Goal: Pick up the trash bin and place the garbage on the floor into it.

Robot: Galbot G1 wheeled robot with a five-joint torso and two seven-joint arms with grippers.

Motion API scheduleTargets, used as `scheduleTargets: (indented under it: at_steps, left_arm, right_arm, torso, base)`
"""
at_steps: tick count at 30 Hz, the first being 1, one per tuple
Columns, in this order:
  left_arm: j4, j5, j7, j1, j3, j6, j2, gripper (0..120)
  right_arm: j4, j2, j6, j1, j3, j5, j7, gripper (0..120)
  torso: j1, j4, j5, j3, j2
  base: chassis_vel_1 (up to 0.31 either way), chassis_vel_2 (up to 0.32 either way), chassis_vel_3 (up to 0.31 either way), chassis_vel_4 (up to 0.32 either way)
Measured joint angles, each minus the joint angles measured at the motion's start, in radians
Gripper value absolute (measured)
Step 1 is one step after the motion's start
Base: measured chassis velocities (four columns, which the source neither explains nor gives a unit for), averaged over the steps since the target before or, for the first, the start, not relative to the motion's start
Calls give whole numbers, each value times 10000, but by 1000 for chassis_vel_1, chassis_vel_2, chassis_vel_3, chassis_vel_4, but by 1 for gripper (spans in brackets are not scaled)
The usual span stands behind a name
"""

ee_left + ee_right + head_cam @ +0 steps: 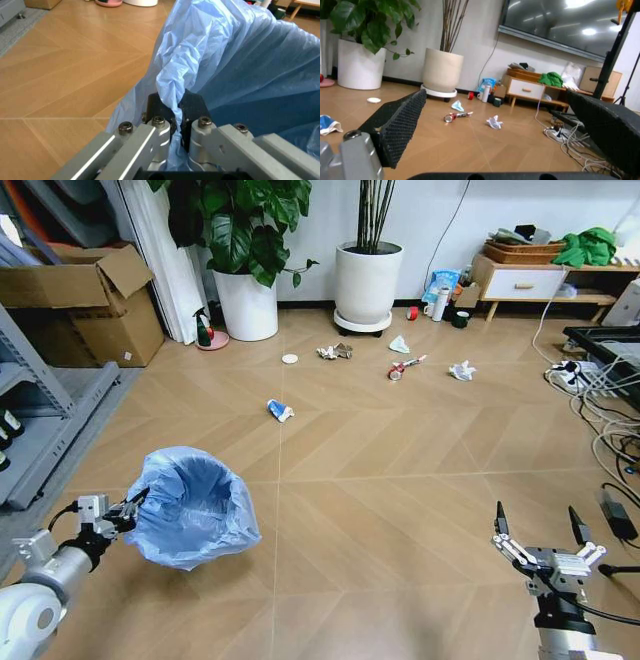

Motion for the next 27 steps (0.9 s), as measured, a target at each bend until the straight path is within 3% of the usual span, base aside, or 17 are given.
scheduleTargets:
  at_steps: [27]
  left_arm:
    - [-43,10,-6,14,128,18,-47,0]
  right_arm:
    - [-159,-64,-5,114,19,16,-87,100]
  torso:
    - [-1,1,0,-2,0]
  base:
    - [-124,127,128,-129]
